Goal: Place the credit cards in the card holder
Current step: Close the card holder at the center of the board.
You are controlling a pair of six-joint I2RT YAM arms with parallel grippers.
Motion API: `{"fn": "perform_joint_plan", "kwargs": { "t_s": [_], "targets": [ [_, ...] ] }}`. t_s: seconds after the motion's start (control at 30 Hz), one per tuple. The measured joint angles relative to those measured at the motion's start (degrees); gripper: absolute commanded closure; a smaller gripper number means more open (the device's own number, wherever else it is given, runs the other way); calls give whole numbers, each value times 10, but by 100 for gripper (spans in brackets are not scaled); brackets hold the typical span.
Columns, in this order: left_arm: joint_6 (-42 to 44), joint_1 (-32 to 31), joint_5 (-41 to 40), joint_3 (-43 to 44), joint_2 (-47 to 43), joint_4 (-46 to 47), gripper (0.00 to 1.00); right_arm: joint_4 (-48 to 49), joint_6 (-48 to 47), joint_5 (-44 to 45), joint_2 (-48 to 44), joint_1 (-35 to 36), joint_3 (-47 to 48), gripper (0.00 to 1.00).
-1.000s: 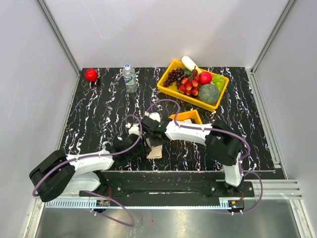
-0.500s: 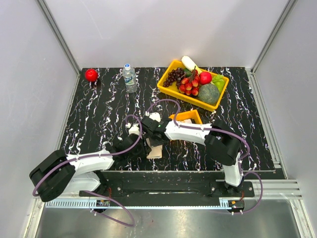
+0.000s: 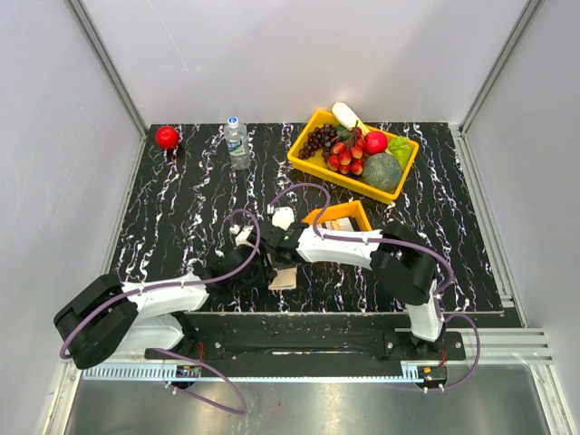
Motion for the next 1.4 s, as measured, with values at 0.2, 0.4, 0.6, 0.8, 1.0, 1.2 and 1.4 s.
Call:
{"fn": "perform_joint_plan", "kwargs": {
  "t_s": [0.2, 0.4, 0.6, 0.8, 1.0, 1.2, 1.4],
  "targets": [
    [-8, 0, -1, -15, -6, 23, 68, 29, 21, 10, 3, 1, -13, 100],
    [-31, 1, -7, -38, -15, 57, 68, 53, 48, 36, -8, 10, -35, 100],
    [-48, 1, -11, -43, -15, 64, 70, 75, 72, 47, -19, 13, -57, 100],
    [-76, 1, -18, -46, -15, 64, 74, 104, 107, 82, -31, 26, -85, 100],
    [-107, 2, -24, -52, -15, 71, 76, 132, 143, 114, -39, 38, -112, 100],
    [-132, 2, -29, -58, -18, 74, 77, 140, 174, 125, -40, 43, -119, 100],
    [-154, 2, -31, -62, -28, 66, 77, 156, 231, 140, -40, 50, -138, 100]
  ]
}}
